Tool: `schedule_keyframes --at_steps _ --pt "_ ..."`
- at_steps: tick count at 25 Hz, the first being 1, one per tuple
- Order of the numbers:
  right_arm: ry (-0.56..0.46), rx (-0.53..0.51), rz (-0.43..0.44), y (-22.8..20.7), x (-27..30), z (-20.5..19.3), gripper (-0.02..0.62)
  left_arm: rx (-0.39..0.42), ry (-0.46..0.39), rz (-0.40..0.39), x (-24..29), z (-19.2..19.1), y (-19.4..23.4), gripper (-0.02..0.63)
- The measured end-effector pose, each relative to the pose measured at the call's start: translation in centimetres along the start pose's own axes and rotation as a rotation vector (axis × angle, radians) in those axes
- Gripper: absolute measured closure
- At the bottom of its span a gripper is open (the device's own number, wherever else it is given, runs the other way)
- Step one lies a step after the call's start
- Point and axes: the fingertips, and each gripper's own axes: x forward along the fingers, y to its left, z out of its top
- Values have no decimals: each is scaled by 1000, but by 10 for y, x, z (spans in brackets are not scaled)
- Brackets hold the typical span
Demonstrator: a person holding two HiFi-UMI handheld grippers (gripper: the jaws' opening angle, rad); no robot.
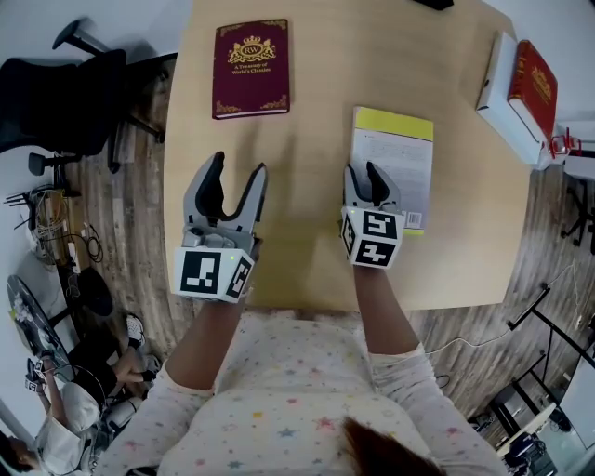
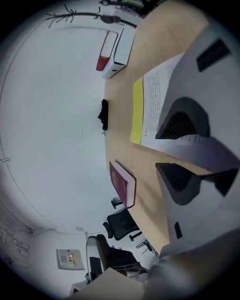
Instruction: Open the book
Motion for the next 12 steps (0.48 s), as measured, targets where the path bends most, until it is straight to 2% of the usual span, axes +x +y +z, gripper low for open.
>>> schedule_keyframes --at_steps 12 --pt "90 -122 -62 6 9 -14 437 -5 8 2 -1 -4 0 364"
